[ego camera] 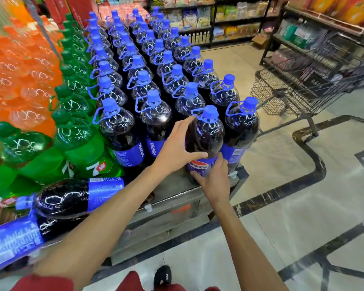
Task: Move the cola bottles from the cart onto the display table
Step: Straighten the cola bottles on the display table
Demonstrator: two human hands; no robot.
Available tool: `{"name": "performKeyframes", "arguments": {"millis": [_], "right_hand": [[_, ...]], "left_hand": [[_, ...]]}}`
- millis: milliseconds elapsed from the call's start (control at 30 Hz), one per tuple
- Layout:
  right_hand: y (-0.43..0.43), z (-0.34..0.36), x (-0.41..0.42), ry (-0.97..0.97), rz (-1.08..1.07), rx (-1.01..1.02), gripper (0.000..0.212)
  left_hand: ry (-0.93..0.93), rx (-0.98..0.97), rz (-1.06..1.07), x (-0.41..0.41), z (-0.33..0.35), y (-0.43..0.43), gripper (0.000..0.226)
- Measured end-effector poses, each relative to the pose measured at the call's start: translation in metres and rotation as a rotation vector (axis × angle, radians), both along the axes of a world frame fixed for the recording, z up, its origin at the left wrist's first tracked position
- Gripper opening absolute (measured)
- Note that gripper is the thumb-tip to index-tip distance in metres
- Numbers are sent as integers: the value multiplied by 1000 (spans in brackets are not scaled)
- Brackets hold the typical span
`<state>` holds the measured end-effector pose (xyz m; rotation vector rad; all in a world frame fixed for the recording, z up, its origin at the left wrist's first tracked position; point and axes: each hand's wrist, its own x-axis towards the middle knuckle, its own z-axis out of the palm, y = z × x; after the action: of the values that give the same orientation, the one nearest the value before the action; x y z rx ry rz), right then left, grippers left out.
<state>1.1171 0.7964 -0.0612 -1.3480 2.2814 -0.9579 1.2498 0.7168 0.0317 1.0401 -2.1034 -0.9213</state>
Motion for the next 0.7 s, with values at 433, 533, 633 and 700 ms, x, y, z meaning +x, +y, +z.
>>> {"name": "performKeyframes", "arguments": {"millis": [433, 533, 633, 700], "right_hand": [[4, 50, -39, 428, 555, 505, 69], [7, 63, -24, 557, 691, 511, 67], [6, 74, 1, 612, 843, 453, 62], [3, 83, 22, 689, 903, 427, 65]], "left_hand": [[-886, -94, 176, 54, -11, 54, 66], [-995, -58, 270, 75, -15, 71, 68], [-1027, -7, 355, 101, -15, 92, 66], [-1080, 26, 395, 119, -12, 104, 66]]}}
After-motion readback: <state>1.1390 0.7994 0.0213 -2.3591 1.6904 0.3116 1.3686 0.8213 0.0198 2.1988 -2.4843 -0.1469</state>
